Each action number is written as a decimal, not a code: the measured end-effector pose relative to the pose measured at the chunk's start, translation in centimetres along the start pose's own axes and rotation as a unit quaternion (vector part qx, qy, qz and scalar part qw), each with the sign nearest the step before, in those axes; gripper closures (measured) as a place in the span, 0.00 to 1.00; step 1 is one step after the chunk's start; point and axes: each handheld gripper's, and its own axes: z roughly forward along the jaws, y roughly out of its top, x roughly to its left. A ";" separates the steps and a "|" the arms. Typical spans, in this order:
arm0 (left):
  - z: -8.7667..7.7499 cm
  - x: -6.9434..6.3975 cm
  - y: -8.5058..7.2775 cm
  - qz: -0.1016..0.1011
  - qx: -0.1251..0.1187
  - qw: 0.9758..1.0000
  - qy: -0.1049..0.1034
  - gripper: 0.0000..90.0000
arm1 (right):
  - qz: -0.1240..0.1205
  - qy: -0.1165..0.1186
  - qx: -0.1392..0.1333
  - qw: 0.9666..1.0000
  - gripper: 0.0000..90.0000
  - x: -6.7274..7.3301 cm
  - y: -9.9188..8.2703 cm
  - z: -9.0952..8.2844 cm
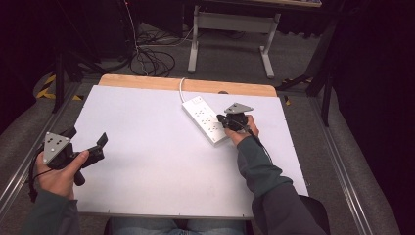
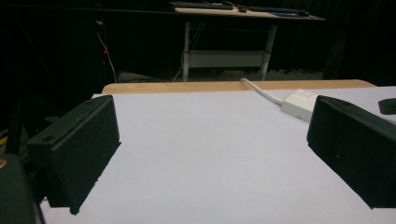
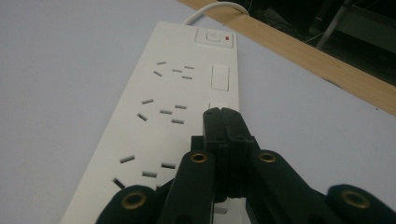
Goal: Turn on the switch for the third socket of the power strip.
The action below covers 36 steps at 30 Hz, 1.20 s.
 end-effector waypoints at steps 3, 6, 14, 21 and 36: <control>0.1 -0.1 0.0 0.001 0.000 1.000 -0.003 0.03 | 0.007 -0.001 -0.006 1.000 1.00 -0.1 0.1 -0.5; 0.3 -0.1 0.1 0.001 0.001 1.000 -0.006 0.03 | 0.010 -0.002 -0.012 1.000 1.00 -0.2 0.2 -0.9; 0.7 -0.3 0.1 0.004 0.002 1.000 -0.011 0.03 | 0.014 0.004 -0.035 0.999 1.00 0.1 0.8 -2.3; 0.9 -0.4 0.1 0.004 0.004 1.000 -0.013 0.03 | 0.016 0.010 -0.049 0.999 1.00 0.4 1.2 -3.4; 1.1 -0.5 0.2 0.005 0.005 1.000 -0.016 0.03 | 0.017 0.009 -0.074 0.997 1.00 0.3 1.3 -6.1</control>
